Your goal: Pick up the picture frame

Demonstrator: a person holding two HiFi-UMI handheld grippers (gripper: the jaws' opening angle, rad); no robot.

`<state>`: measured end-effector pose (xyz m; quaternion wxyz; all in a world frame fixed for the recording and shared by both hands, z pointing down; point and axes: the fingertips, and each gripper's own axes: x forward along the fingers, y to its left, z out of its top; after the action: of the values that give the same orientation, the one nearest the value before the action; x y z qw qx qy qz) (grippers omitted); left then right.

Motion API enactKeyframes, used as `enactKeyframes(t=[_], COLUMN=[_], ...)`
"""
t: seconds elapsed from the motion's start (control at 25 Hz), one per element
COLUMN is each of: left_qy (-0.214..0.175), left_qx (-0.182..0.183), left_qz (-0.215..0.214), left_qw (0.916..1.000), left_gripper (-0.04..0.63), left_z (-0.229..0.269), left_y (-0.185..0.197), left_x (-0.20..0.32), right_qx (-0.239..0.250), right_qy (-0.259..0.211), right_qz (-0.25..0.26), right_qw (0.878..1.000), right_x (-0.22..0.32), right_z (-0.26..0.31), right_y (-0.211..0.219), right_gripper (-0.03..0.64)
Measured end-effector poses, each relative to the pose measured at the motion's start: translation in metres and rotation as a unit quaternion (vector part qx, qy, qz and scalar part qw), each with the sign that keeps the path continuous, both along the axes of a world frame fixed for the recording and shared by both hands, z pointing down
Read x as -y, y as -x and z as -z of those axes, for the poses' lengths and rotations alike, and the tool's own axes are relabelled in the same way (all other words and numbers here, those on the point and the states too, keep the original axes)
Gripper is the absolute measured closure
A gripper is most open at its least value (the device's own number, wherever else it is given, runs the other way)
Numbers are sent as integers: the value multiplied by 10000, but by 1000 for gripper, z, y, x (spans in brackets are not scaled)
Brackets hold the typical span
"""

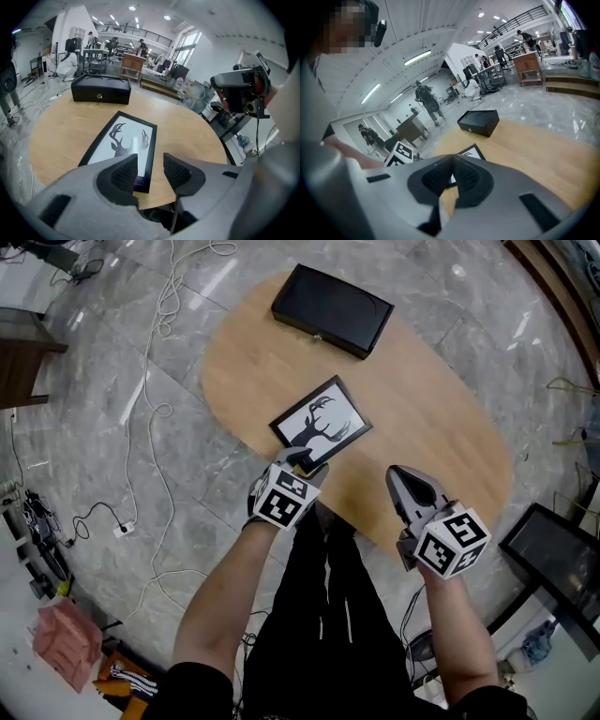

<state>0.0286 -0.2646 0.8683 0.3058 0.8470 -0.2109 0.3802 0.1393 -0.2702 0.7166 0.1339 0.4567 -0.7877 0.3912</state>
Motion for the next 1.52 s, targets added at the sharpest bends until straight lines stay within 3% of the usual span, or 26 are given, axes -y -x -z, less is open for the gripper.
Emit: enactKeyframes(t=[0.2, 0.48, 0.64, 0.92, 1.24, 1.52], left_qy=[72, 226, 142, 52, 94, -225], left_qx=[436, 889, 1079, 1502, 1598, 2146], left_qz=[-442, -639, -679, -1015, -1151, -1451], left_qw=[9980, 9937, 9917, 9834, 9804, 9656], left_gripper=[413, 422, 463, 465, 504, 512], left_z=[-31, -61, -67, -71, -72, -84], left_y=[-5, -10, -8, -9, -16, -16], left_x=[-9, -15, -11, -15, -21, -17], right_qx=[-2, 66, 118, 196, 242, 252], right_qy=[101, 87, 59, 60, 81, 74], right_qz=[-126, -317, -333, -420, -453, -432], right_qw=[9999, 9994, 9994, 9989, 9986, 9987], right_x=[-11, -13, -13, -19, -22, -24], right_z=[-14, -24, -28, -27, -27, -27], right_y=[-9, -27, -29, -34, -37, -37], right_gripper=[611, 611, 611, 611, 611, 611])
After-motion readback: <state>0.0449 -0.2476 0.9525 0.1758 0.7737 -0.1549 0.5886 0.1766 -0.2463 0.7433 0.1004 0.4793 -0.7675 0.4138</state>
